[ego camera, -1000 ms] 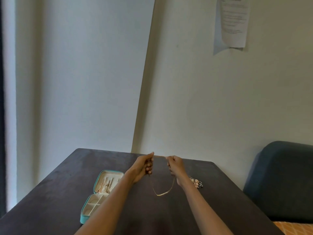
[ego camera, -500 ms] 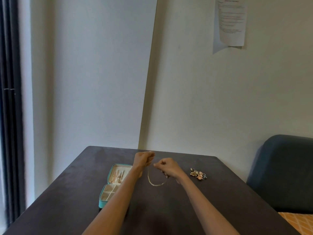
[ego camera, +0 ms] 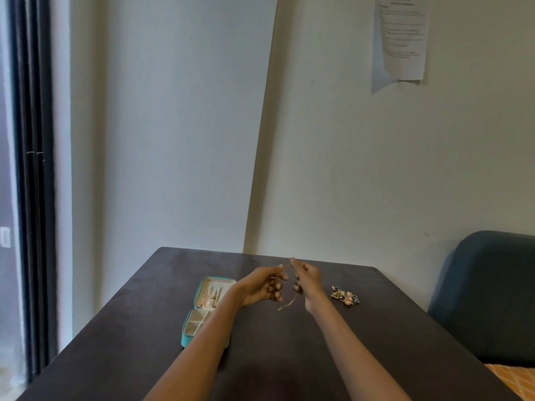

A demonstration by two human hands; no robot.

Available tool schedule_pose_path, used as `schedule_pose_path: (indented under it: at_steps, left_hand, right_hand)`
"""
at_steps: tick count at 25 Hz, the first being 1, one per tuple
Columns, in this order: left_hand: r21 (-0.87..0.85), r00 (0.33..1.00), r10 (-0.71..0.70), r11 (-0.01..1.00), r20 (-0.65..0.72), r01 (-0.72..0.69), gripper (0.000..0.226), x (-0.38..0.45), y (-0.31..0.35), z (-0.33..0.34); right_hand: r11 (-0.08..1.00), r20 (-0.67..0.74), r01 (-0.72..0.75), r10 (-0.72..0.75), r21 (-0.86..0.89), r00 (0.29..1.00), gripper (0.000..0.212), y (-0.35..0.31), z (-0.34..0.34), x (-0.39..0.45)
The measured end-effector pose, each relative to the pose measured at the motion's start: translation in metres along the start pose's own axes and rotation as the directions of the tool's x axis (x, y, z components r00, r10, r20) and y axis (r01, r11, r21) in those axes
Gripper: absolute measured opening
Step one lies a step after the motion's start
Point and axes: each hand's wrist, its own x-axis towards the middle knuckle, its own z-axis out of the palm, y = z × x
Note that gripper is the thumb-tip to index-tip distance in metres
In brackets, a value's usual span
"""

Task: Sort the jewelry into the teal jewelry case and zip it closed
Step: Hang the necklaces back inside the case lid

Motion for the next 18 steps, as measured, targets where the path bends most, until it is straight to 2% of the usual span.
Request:
schedule_pose_path:
  at_steps: [3,5,8,12,16,18]
  left_hand:
    - [-0.252,0.996,0.062,0.964,-0.068,-0.078,0.023,0.000,-0.001,-0.003]
    - [-0.438,0.981,0.100,0.884,-0.168,-0.165,0.019,0.003,-0.004,-0.007]
    - [-0.562,0.955,0.118,0.786,-0.271,-0.257,0.016,0.009,-0.011,-0.009]
    - [-0.501,0.905,0.107,0.803,-0.411,-0.322,0.019,0.018,-0.023,-0.004]
    - [-0.307,0.880,0.085,0.918,-0.467,-0.251,0.025,0.023,-0.030,-0.008]
    - [-0.270,0.880,0.080,0.935,-0.468,-0.228,0.027,0.022,-0.029,-0.007]
  right_hand:
    - [1.000,-0.023,-0.002,0.002,-0.022,1.000,0.024,0.009,-0.003,-0.001]
    - [0.991,0.061,0.017,-0.009,-0.133,0.998,0.024,0.018,-0.006,-0.007]
    - [0.960,0.197,0.088,-0.036,-0.266,0.980,0.022,0.031,0.000,-0.018]
    - [0.869,0.250,0.202,-0.094,-0.452,0.964,0.016,0.037,0.014,-0.022]
    - [0.868,0.289,0.175,-0.038,-0.464,0.956,0.010,0.038,0.013,-0.022]
    - [0.891,0.324,0.140,0.009,-0.432,0.946,0.010,0.040,0.011,-0.023]
